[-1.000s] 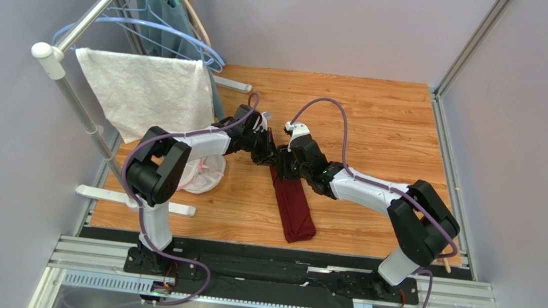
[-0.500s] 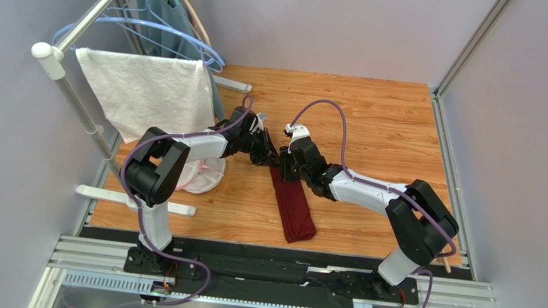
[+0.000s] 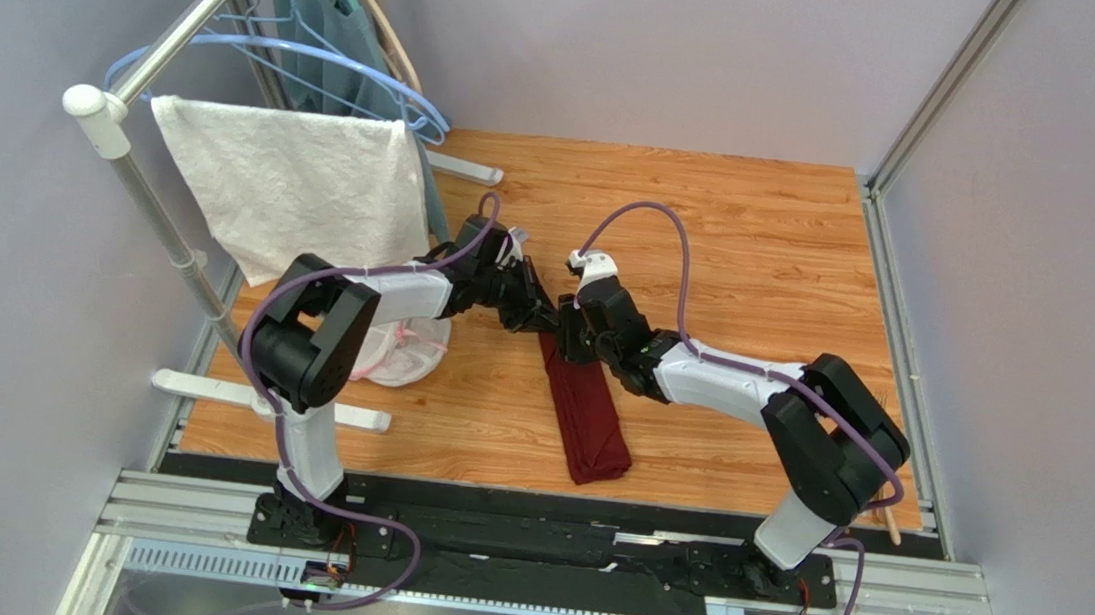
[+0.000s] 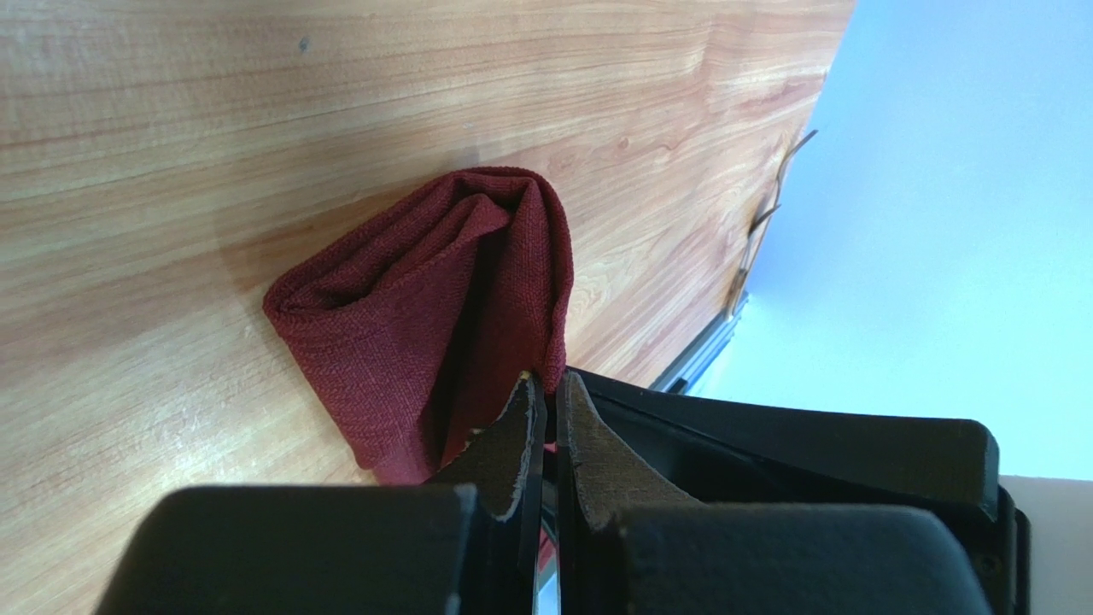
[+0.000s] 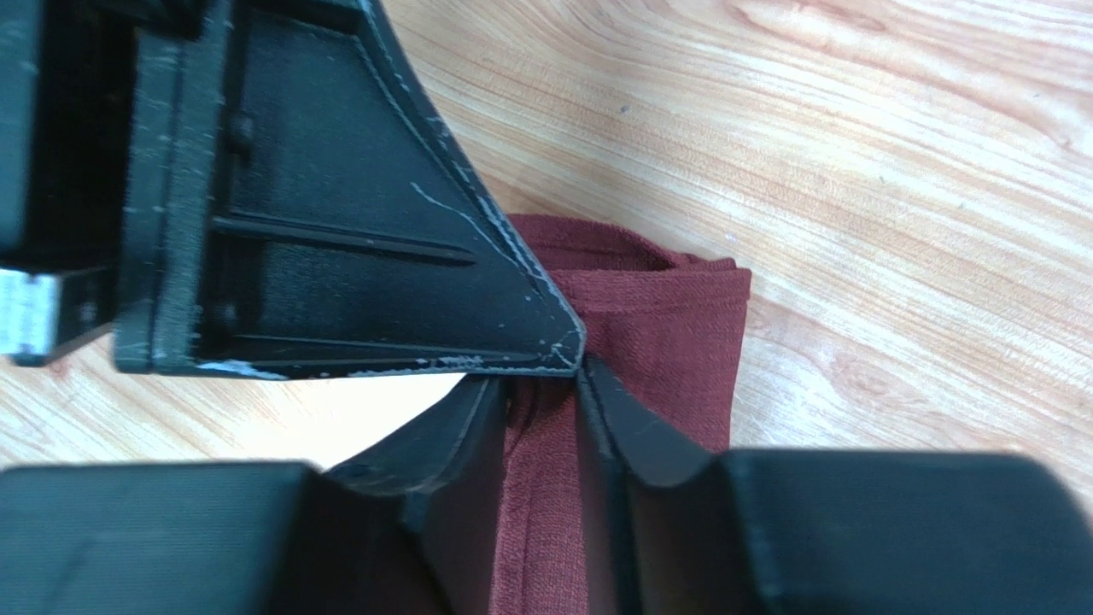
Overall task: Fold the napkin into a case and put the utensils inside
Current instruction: Pick up the top corner of the smaller rectangle folded napkin from the center of the board, then grasp the top corner of the smaller rectangle folded napkin from the folded napkin.
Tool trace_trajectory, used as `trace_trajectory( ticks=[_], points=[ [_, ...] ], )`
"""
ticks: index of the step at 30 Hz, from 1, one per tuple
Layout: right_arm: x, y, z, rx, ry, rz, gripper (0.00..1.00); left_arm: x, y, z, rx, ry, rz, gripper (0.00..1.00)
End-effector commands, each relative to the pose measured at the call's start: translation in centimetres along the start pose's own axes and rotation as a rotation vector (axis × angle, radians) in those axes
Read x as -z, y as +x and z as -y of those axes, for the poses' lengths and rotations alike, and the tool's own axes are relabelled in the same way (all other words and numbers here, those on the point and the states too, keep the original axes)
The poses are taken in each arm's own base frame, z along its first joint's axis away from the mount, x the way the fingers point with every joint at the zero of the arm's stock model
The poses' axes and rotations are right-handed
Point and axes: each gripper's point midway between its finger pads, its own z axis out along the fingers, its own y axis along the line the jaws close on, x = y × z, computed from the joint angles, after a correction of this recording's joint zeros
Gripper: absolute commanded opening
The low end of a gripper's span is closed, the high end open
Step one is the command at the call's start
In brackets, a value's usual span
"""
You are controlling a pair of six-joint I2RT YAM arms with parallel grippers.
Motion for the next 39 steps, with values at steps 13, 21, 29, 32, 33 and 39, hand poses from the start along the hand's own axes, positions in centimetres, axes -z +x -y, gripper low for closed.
trace_trajectory(
  ticks=[13, 21, 29, 32, 33, 39],
  points=[
    [1.6, -0.2, 1.8, -0.008, 0.015, -0.017, 0.00, 4.7, -2.6, 2.5, -0.305, -0.035, 0.183, 0.46],
    [2.2, -0.8, 1.9, -0.112, -0.047, -0.093, 0.00, 4.5, -1.4, 0.5, -0.515, -0.147, 0.258, 0.21],
    [2.4, -0.3, 1.2, -0.196, -0.079, -0.130, 0.00, 1.3, 0.0, 0.4, -0.769, -0.222, 0.264, 0.19],
    [2.4, -0.6, 1.0, -0.224, -0.086, -0.125, 0.00, 0.4, 0.6, -0.6, -0.802, -0.275, 0.220, 0.24],
    [2.4, -0.6, 0.8, -0.229, -0.091, -0.123, 0.00, 0.3, 0.6, -0.8, -0.809, -0.294, 0.219, 0.25],
    [2.4, -0.8, 0.6, -0.248, -0.099, -0.121, 0.00, -0.7, 1.3, -2.0, -0.819, -0.358, 0.182, 0.30]
  ],
)
